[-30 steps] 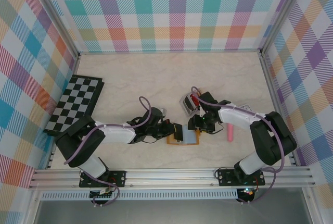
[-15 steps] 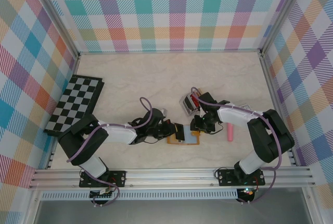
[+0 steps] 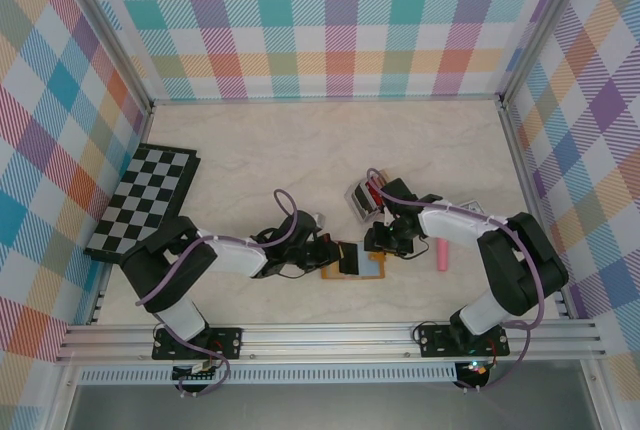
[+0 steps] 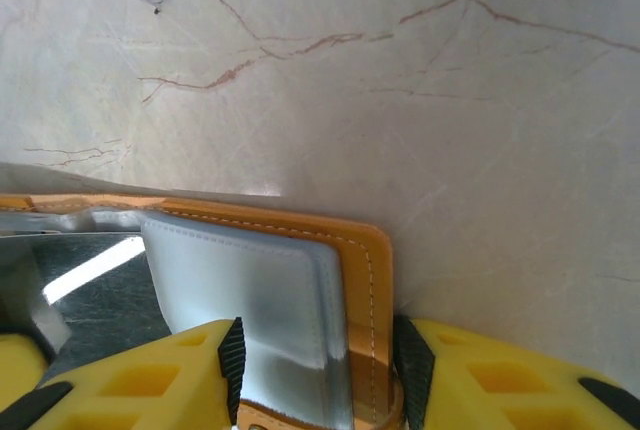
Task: Put the credit cards into the card holder
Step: Insert the credit card into the card slot.
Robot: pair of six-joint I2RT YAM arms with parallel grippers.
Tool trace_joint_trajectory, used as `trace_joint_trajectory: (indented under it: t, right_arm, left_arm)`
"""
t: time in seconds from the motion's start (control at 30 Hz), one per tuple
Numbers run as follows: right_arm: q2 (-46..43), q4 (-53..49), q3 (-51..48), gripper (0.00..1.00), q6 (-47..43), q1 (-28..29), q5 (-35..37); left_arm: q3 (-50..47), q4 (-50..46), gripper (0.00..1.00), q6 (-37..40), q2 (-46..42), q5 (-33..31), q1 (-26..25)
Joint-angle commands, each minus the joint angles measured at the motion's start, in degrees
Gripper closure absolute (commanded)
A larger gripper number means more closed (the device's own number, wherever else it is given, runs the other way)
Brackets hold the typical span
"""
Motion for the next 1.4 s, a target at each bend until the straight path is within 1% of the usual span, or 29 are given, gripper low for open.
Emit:
trace_joint_trajectory:
  t: [0.0, 0.1, 0.33, 0.53, 0.67, 0.73, 0.8, 0.87, 0.9, 0.93, 1.0, 1.17, 1.27, 1.37]
  right_arm:
    - [2.0, 0.2, -2.4, 0.55, 1.0, 0.3, -0.2]
    - [2.0, 1.0, -2.7, 0.56, 1.2, 0.2, -1.4]
    - [2.1, 2.1, -3.0, 0.56, 1.9, 0.2, -2.8]
    - [2.0, 2.7, -3.5, 0.56, 2.5, 0.3, -3.5]
    - [1.6, 2.6, -3.7, 0.56, 2.6, 0.2, -3.3]
    - [1.4, 2.3, -3.6, 0.56, 2.6, 0.3, -2.5]
    - [0.9, 1.9, -3.6, 0.56, 2.6, 0.2, -1.4]
    - [0.6, 1.4, -3.5, 0.56, 2.4, 0.3, -0.4]
    - [0.7, 1.0, -3.2, 0.56, 2.3, 0.2, 0.0]
    - [0.8, 0.7, -3.0, 0.56, 2.1, 0.2, 0.2]
    - [1.0, 0.5, -2.9, 0.58, 2.0, 0.2, 0.1]
    - [0.7, 0.6, -3.0, 0.62, 1.9, 0.2, -0.3]
    - [0.9, 1.1, -3.4, 0.66, 2.1, 0.2, -1.1]
    - [1.2, 1.9, -3.7, 0.69, 2.5, 0.3, -1.9]
  left_arm:
    - [0.3, -0.4, 1.0, -1.1, 1.3, -2.0, -1.5]
    - [0.4, 0.1, 1.0, -1.7, 1.5, -2.9, -1.6]
    - [3.2, -0.4, 0.95, -1.5, 3.8, -1.9, -2.6]
    - [7.3, -4.4, 0.91, 0.3, 5.7, -2.0, -4.1]
    - [10.1, -8.2, 0.83, 1.8, 6.9, -2.4, -5.1]
    - [10.5, -8.9, 0.78, 2.1, 6.8, -2.8, -5.3]
    - [10.7, -10.8, 0.77, 2.5, 6.2, -3.8, -5.4]
    - [10.9, -13.7, 0.73, 3.6, 4.9, -5.3, -5.5]
    - [11.2, -15.4, 0.73, 4.4, 4.2, -5.8, -5.5]
    - [11.2, -16.4, 0.73, 4.9, 3.6, -6.3, -5.5]
    - [11.3, -17.5, 0.78, 5.6, 2.7, -6.8, -5.5]
    - [13.6, -17.8, 0.94, 7.1, 4.8, -4.2, -5.5]
    - [15.1, -17.2, 0.98, 7.2, 6.7, -2.7, -5.8]
    - [16.6, -17.5, 0.98, 7.1, 8.4, -2.0, -6.3]
